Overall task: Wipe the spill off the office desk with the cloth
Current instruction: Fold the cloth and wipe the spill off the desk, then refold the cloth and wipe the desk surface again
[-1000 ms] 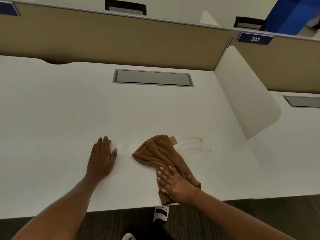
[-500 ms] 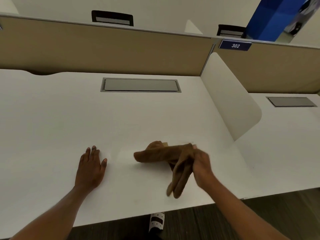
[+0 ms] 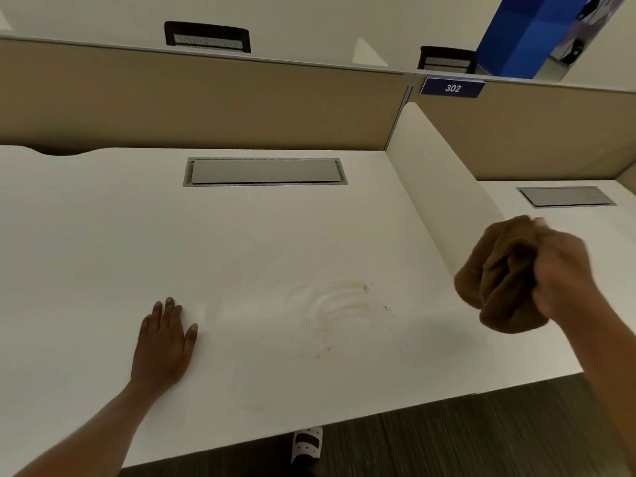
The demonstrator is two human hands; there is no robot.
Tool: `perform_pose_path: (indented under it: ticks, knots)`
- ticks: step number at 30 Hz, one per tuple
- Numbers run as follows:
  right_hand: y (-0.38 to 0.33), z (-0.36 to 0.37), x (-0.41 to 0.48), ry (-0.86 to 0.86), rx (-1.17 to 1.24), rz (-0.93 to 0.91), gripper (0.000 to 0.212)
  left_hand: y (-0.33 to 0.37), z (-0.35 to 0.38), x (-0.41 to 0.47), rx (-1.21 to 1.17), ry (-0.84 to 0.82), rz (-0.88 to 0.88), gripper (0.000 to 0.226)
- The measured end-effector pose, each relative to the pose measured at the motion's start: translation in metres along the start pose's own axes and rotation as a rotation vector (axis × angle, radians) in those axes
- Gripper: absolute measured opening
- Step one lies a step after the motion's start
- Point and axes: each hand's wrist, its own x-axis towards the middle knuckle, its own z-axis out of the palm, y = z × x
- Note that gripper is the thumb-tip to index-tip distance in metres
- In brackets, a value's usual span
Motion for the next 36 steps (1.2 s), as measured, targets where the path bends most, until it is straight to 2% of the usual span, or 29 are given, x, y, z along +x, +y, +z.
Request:
perform_pose_path:
  ticks: [4,6,7,11,14,16,18,21,23,24,25,27,29,32,36]
  knots:
    - [0.08,0.049,0.015,-0.19,-0.523,-0.012,0.033,0.001,0.0,0.0,0.004,-0.003,0.001,0.081]
    - [0.127,0.078,0.007,-0.282,-0.778,-0.089,0.038,0.002,-0.001,0.0,0.005,-0.007,-0.005,0.081]
    - [0.146,0.093,0.0,-0.31,-0.817,-0.139,0.039,0.002,-0.001,0.001,0.009,-0.009,-0.009,0.081]
    - [0.175,0.14,-0.016,-0.389,-0.618,-0.072,0.042,0.002,0.001,0.002,0.019,-0.008,-0.015,0.077]
    - [0.175,0.159,-0.005,-0.351,-0.43,-0.027,0.045,0.001,0.003,0.003,0.023,-0.007,-0.014,0.074]
    - [0.169,0.165,0.001,-0.381,-0.369,-0.08,0.044,0.0,0.005,0.003,0.028,0.001,-0.013,0.075]
    - [0.162,0.165,0.01,-0.43,-0.442,-0.194,0.044,-0.002,0.006,0.004,0.029,0.004,-0.007,0.077]
    - [0.156,0.151,0.036,-0.421,-0.529,-0.241,0.038,-0.002,0.008,0.005,0.037,0.005,-0.004,0.078]
    - [0.154,0.14,0.058,-0.448,-0.789,-0.312,0.021,0.006,0.008,0.007,0.018,0.024,-0.045,0.076]
    - [0.155,0.136,0.069,-0.502,-0.941,-0.351,0.023,0.016,0.008,0.011,0.008,0.046,-0.059,0.074]
    - [0.156,0.133,0.078,-0.565,-1.081,-0.384,0.033,0.03,0.008,0.016,0.008,0.07,-0.042,0.07]
    - [0.155,0.128,0.093,-0.654,-1.338,-0.433,0.047,0.071,0.01,0.027,0.018,0.105,0.075,0.06]
    - [0.156,0.124,0.103,-0.736,-1.488,-0.457,0.051,0.121,0.015,0.041,-0.011,0.14,0.221,0.047]
    - [0.159,0.117,0.117,-0.835,-1.596,-0.47,0.044,0.196,0.02,0.065,-0.07,0.049,0.279,0.035]
    - [0.163,0.114,0.13,-0.862,-1.6,-0.477,0.018,0.26,0.036,0.089,-0.04,-0.209,0.284,0.042]
